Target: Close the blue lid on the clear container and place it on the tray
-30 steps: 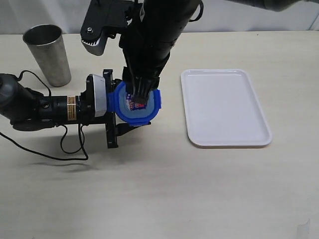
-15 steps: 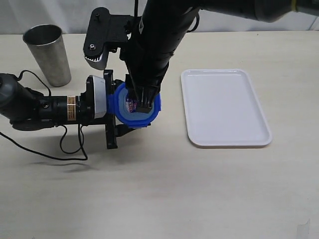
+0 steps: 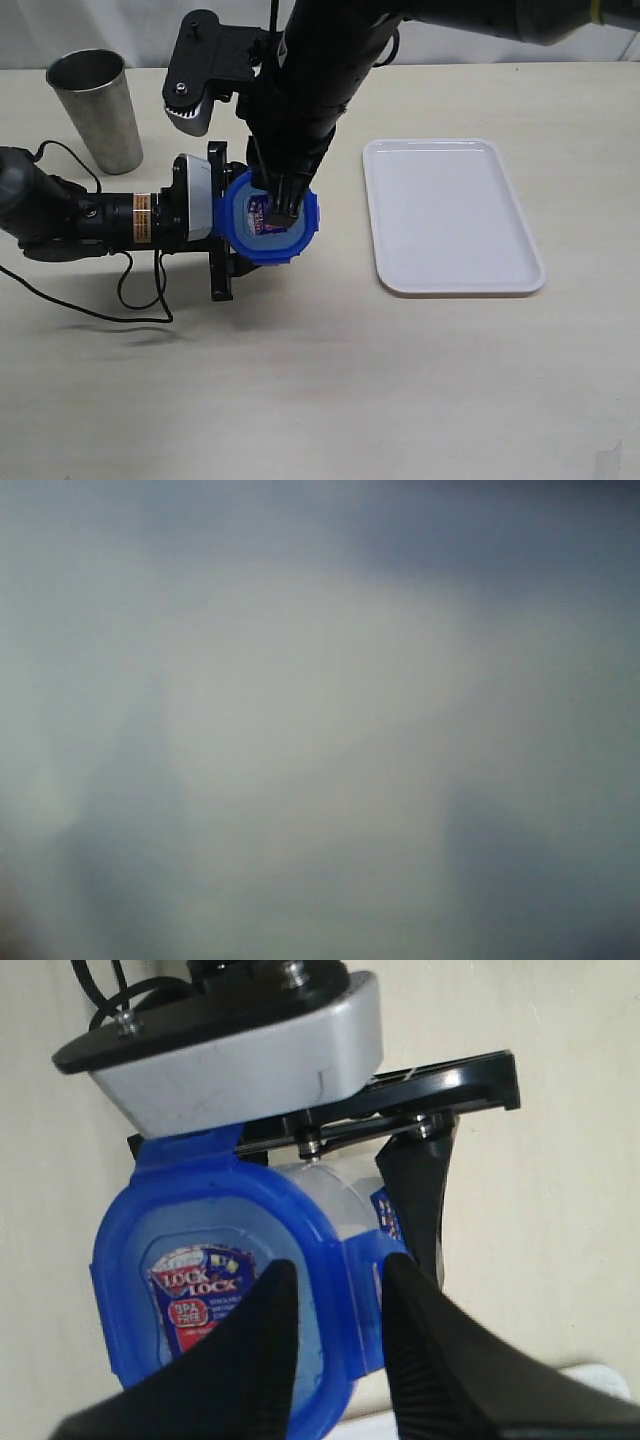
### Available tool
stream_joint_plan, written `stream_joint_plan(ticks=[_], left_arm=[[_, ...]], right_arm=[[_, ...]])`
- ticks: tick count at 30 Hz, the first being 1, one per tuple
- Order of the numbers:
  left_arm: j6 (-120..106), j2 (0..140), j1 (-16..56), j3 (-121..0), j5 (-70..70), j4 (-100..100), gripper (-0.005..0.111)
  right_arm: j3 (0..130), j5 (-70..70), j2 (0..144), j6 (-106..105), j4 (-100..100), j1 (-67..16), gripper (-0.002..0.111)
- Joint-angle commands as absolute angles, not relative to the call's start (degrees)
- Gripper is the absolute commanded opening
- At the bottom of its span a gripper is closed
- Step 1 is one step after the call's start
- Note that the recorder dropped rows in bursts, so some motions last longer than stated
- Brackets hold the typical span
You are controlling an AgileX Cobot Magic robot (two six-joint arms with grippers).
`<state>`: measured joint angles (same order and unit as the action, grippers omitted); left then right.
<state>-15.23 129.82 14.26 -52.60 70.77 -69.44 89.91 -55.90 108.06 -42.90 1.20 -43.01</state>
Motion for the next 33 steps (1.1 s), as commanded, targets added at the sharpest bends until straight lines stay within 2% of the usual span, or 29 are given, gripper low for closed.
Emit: stream_joint_plan(ticks=[1,17,24,29,33], left_arm=[[-11.67,129.84,14.71,-52.77,69.96,-69.42,0.000],[-10.13,129.84,14.71,-52.77,69.96,-69.78,0.000],[-10.03,129.84,14.71,-52.77,69.96,-69.78,0.000],[-10.03,129.84,14.71,-52.77,69.96,-69.78,0.000],[-8.67,129.74,14.71,-52.77,69.96,-69.63,0.000]], right_arm=[[87.52,-60.48,113.33,-42.65,-0.51,-42.64,0.024],[87.52,-63.42,115.39,-44.28,1.21,-42.64,0.024],[87.52,-64.41,116.06,-48.16,5.49,-42.64,0.011],[86.80,-64.41,116.06,-47.57,4.94,-42.14,0.012],[86.41,-63.65,116.06,-46.79,4.28,-42.14,0.023]])
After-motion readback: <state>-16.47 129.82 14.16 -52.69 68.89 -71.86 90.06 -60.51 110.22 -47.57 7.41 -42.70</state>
